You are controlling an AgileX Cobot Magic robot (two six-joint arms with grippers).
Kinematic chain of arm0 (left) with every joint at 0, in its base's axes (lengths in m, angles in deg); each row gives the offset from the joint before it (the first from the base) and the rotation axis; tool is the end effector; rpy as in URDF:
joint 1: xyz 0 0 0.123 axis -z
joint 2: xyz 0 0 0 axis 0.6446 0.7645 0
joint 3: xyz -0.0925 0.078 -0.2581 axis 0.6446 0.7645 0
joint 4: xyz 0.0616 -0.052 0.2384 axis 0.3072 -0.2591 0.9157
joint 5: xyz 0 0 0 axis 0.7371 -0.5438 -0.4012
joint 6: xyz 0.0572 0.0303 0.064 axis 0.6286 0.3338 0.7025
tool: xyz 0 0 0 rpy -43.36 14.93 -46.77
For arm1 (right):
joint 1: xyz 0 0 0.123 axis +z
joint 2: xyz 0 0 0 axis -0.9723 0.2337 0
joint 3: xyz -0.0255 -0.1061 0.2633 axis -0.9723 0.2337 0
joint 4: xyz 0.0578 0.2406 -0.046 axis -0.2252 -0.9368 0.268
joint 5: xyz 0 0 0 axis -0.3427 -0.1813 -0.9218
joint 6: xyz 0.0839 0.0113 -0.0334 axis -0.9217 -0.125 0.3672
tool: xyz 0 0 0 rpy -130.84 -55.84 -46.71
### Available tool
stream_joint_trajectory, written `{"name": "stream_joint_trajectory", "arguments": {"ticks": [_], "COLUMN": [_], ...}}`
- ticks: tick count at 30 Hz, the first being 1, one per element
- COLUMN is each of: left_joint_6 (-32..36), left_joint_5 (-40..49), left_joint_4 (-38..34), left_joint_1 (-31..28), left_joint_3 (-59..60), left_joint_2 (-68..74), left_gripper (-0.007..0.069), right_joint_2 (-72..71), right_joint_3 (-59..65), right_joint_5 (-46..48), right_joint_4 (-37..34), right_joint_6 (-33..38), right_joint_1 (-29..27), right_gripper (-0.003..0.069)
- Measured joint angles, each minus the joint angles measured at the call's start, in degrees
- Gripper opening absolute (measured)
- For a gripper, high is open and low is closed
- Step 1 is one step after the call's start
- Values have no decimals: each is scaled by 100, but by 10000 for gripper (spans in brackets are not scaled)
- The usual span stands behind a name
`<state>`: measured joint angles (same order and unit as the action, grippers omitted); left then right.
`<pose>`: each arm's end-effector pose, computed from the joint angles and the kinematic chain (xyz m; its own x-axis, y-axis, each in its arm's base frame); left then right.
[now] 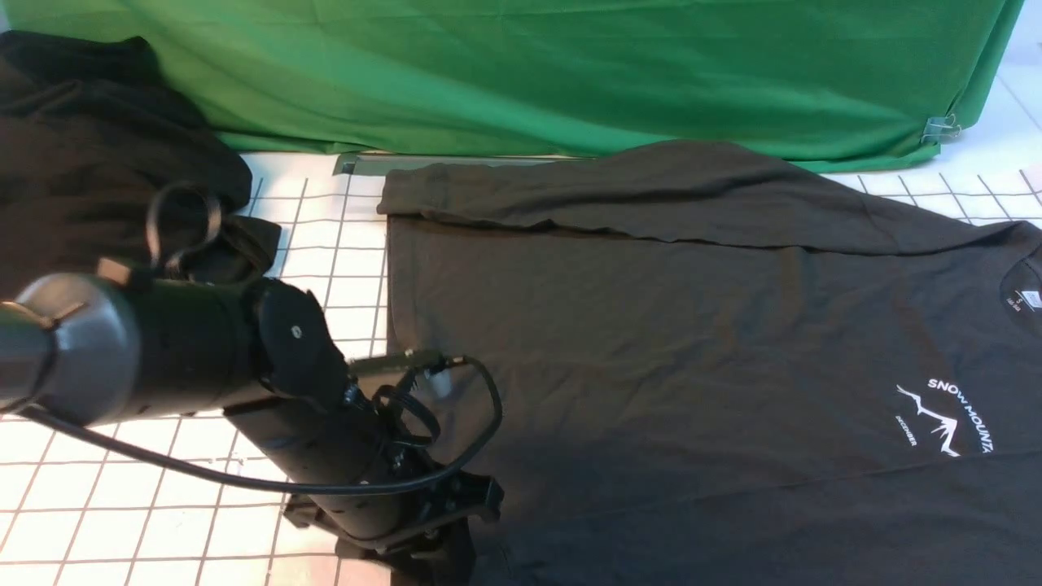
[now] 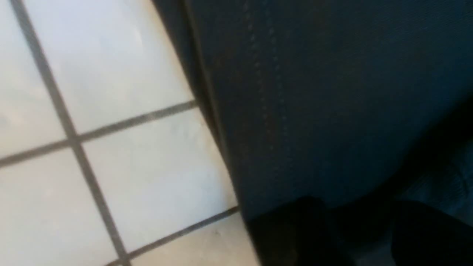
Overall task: Fold a long-sleeved shirt over a white checkered tablecloth.
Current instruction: 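Grasp the left edge of the dark T-shirt lying flat on the table, then fold the left side of the black T-shirt inward over its body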
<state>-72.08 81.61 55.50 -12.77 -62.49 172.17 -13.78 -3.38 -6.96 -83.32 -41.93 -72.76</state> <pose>0.2506 -0.1640 0.1547 -0.9867 0.1493 -0.0638 0.1624 0.9142 -0.3714 0.1304 0.0222 0.3072 -0.7996 -0.1857 -0.5711 -0.2585 0.9648 0.0483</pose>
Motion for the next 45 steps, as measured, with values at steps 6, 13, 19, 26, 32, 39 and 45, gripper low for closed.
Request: {"name": "stream_joint_trajectory", "arguments": {"ticks": [6, 13, 19, 26, 32, 39, 45], "left_joint_6": [27, 75, 82, -37, -63, -75, -91], "left_joint_5": [39, 59, 164, 524, 342, 244, -36], "left_joint_4": [-179, -47, 279, 380, 450, 468, 511], "left_joint_1": [-6, -6, 0, -38, -643, -1373, -1530], "left_joint_3": [-51, -86, -186, -783, -1678, -2744, -3364], "left_joint_2": [93, 87, -251, -1133, -1166, -311, 852], "left_gripper": [273, 141, 15, 12, 12, 13, 14], "right_joint_2": [0, 0, 0, 0, 0, 0, 0], "right_joint_3": [0, 0, 0, 0, 0, 0, 0], "right_joint_5": [-84, -114, -125, -125, -125, -125, -125], "right_joint_4": [12, 17, 17, 17, 18, 23, 23], "right_joint_6": [0, 0, 0, 0, 0, -11, -145], "right_joint_1": [0, 0, 0, 0, 0, 0, 0], "right_gripper": [182, 195, 199, 209, 216, 221, 230]}}
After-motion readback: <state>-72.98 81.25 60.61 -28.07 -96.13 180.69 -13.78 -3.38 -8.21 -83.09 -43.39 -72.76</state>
